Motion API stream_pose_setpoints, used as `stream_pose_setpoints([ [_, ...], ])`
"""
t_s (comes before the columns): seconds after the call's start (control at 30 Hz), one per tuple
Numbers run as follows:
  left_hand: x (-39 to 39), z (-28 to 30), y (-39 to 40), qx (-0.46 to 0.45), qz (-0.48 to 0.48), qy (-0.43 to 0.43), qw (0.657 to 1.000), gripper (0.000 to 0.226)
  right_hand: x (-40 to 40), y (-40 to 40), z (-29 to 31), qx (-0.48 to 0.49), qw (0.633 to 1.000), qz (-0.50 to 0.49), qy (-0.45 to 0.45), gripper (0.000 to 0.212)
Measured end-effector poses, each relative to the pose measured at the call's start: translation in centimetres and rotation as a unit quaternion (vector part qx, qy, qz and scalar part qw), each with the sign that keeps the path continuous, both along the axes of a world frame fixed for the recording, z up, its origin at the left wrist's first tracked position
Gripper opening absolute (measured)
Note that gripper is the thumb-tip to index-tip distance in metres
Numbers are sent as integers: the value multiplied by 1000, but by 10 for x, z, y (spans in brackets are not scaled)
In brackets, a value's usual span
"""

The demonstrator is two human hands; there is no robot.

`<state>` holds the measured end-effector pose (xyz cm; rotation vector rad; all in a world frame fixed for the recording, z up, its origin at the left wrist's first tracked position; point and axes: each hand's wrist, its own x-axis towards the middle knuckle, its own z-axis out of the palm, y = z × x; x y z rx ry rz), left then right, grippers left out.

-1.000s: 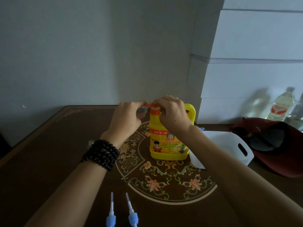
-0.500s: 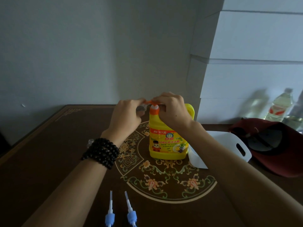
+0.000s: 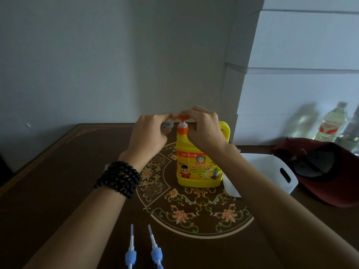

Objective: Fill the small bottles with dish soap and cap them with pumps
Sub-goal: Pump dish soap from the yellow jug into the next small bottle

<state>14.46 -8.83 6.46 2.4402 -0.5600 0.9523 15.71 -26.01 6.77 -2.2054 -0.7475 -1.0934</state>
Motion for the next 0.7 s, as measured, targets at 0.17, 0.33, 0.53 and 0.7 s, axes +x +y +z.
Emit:
stream_pose_setpoints([
  [0.17,-2,-10,-2,-2,-3,33,999,28,-1,4,-10,1,999,-9,37,30],
  [0.33,-3,7,2,-6,-5,16,1000,22,-2,-4,12,-38,999,3,35,24],
  [0.53,0,4,1,-7,5,12,1000,18,1,0,9,-17,1000,0,21,21],
  [0.7,-4,-9,-2,-10,-6,30,999,26,-4,4,-7,13,999,-1,34,35],
])
